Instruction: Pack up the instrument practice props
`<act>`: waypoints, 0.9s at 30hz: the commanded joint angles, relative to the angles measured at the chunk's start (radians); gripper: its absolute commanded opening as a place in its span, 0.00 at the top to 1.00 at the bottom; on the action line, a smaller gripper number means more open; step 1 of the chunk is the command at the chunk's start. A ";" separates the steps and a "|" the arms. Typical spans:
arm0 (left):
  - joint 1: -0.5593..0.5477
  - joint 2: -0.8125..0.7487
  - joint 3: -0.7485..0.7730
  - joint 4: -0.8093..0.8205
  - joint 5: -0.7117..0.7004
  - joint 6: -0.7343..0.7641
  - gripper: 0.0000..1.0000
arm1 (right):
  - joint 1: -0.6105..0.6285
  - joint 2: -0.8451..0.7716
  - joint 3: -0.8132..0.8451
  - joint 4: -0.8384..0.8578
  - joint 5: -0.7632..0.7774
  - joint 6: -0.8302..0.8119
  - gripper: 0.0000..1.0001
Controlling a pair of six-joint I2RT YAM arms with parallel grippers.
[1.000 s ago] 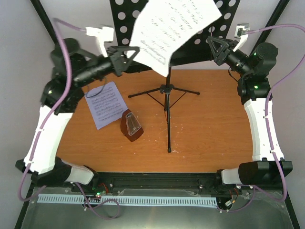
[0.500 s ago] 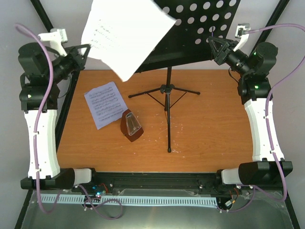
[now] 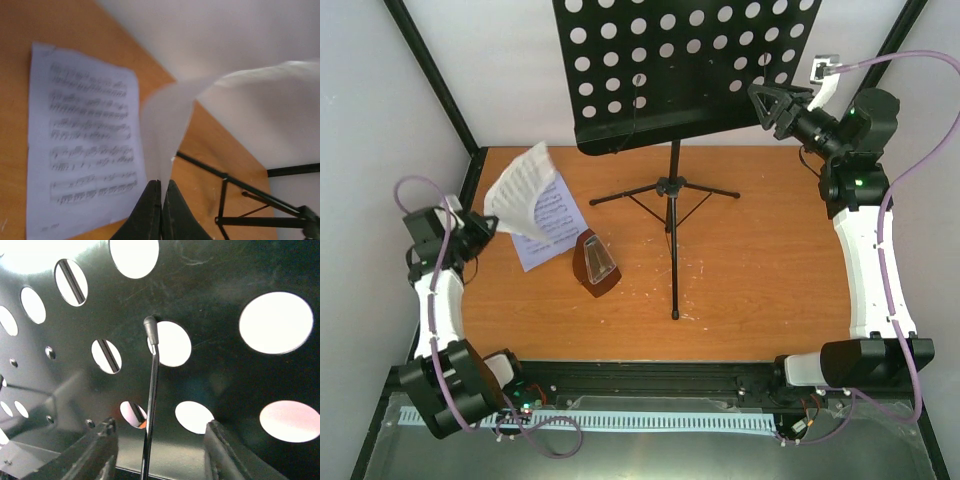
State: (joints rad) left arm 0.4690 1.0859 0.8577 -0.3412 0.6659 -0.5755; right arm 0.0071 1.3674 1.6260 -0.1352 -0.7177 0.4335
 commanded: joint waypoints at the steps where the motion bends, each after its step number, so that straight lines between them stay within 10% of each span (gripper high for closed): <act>1: 0.013 0.041 -0.155 0.166 0.042 -0.059 1.00 | 0.000 -0.044 0.007 -0.001 -0.016 -0.001 0.41; 17: 0.017 0.106 -0.368 0.222 -0.004 0.015 0.96 | 0.000 -0.190 -0.058 -0.051 -0.005 -0.045 0.15; 22: 0.017 -0.031 -0.340 0.116 -0.089 0.032 0.19 | -0.001 -0.252 -0.115 -0.069 0.008 -0.037 0.10; 27: 0.016 -0.277 -0.233 0.035 -0.214 0.035 0.01 | -0.001 -0.344 -0.239 -0.080 0.054 -0.017 0.04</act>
State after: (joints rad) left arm 0.4816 0.9558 0.5068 -0.2523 0.5575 -0.5697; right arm 0.0071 1.0973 1.4647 -0.2016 -0.6975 0.3973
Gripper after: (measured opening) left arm 0.978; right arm 0.950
